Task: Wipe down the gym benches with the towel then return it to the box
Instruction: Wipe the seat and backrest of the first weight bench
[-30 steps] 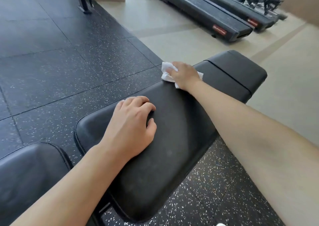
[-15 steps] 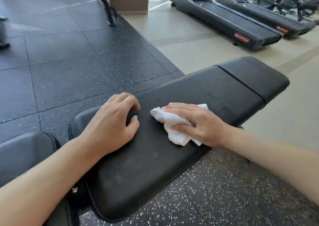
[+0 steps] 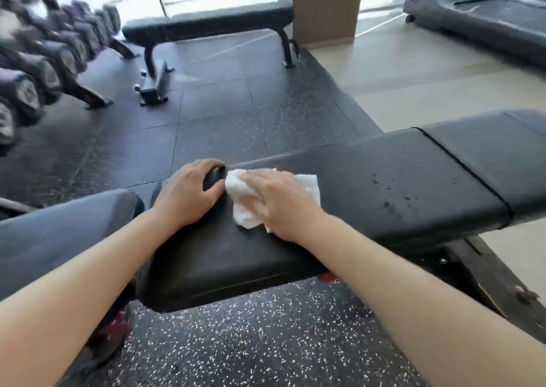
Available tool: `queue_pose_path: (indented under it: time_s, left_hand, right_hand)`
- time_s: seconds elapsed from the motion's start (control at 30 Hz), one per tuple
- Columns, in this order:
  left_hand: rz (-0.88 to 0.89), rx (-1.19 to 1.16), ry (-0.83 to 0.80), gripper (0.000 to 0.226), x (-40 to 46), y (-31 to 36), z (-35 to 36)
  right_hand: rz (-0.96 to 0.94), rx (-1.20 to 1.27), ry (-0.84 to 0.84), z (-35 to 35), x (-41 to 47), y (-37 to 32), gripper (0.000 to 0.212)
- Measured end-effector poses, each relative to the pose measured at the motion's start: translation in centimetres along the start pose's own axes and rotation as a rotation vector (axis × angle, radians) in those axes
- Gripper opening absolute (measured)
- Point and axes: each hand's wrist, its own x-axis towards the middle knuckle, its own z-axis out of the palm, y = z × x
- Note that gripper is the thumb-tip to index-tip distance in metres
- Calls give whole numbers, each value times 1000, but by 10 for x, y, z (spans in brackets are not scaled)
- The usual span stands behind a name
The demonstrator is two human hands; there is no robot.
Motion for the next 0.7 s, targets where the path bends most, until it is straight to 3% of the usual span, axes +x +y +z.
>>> queue_pose_path:
  time_s: [0.17, 0.27, 0.33, 0.37, 0.47, 0.6, 0.7]
  left_hand:
    - [-41, 95, -4, 47, -14, 15, -1]
    - [-40, 92, 19, 46, -14, 17, 1]
    - [-37, 68, 51, 44, -14, 15, 4]
    - [-33, 54, 72, 43, -14, 13, 6]
    - [-31, -11, 139, 38, -10, 2, 12]
    - [-258, -392, 268, 33, 3, -6, 8]
    - [-285, -768, 327, 36, 6, -10, 3]
  right_hand:
    - [-122, 55, -60, -18, -62, 31, 46]
    - [-3, 43, -12, -43, -59, 80, 42]
    - [141, 68, 46, -57, -45, 103, 28]
    - [209, 54, 79, -60, -36, 107, 19]
    - [263, -28, 157, -49, 1, 89, 21]
    - [132, -37, 108, -3, 45, 25, 30]
    - [-24, -47, 47, 32, 32, -36, 44]
